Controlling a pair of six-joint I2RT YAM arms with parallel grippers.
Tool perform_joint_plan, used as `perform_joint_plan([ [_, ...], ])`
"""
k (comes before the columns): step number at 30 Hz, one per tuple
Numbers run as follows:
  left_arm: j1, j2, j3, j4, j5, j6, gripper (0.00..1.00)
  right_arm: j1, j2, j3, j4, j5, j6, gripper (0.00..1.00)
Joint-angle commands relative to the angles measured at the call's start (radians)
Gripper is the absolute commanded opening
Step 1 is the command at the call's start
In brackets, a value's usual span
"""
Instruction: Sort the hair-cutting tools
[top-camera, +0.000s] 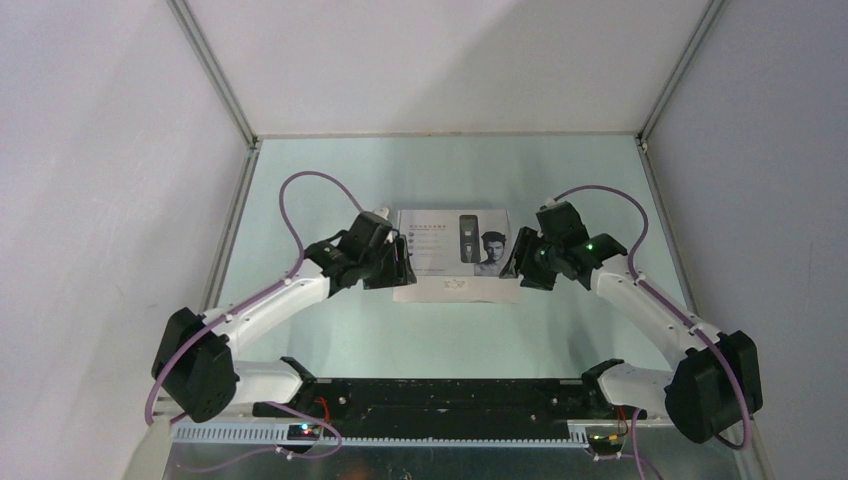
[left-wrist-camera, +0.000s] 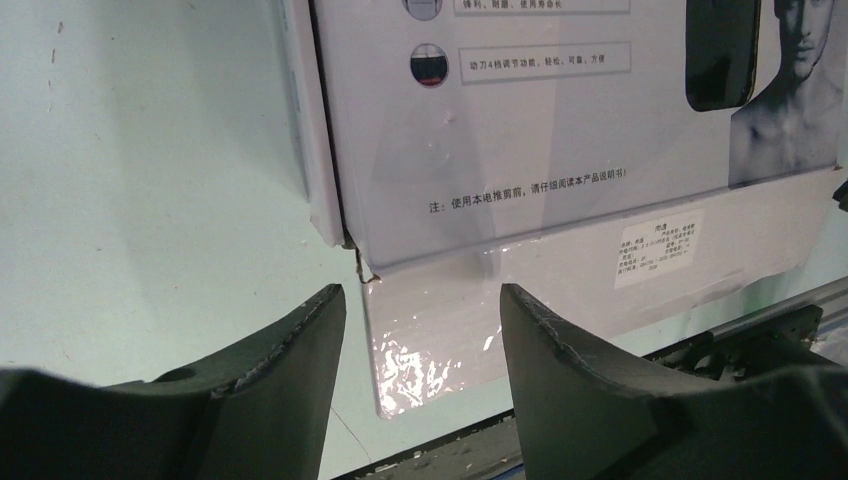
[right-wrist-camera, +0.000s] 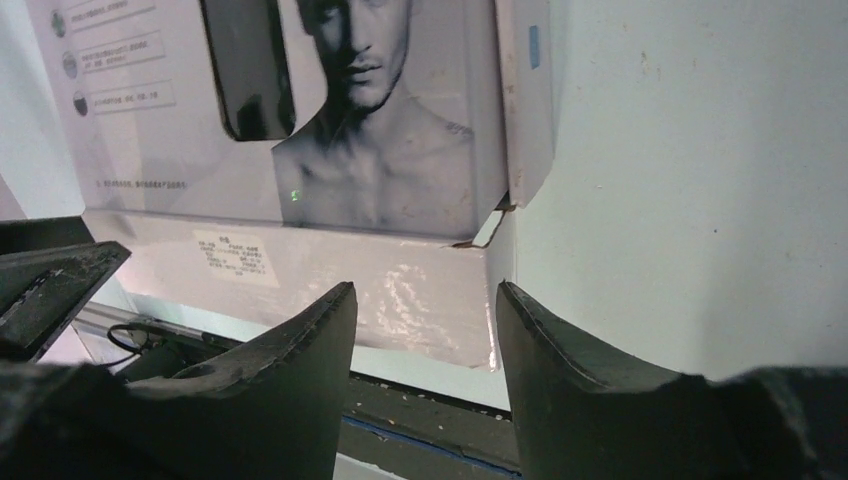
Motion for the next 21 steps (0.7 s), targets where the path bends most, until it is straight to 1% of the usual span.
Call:
perform_joint_plan([
  [1,-0.04,-0.044,0.009,-0.008,-0.07,0.029,0.65,0.049,-0.052,0.039,0.025,0.044,-0.031,0.6],
  [6,-0.087,-0.099,-0.019,0.002,-0.169,0.041,0.66,0.113,-0.096,0.036,0.026,0.126,-0.074,0.63],
  [10,-0.12,-0.207,-0.084,0.045,-0.263,0.052,0.66,0.155,-0.199,-0.013,0.065,0.202,-0.104,0.64],
  [14,-0.167,-0.301,-0.161,0.095,-0.344,0.062,0.66,0.183,-0.319,-0.123,0.117,0.228,-0.118,0.63],
  [21,-0.308,-0.438,-0.326,0.195,-0.518,0.049,0.65,0.25,-0.529,-0.308,0.186,0.292,-0.11,0.61],
])
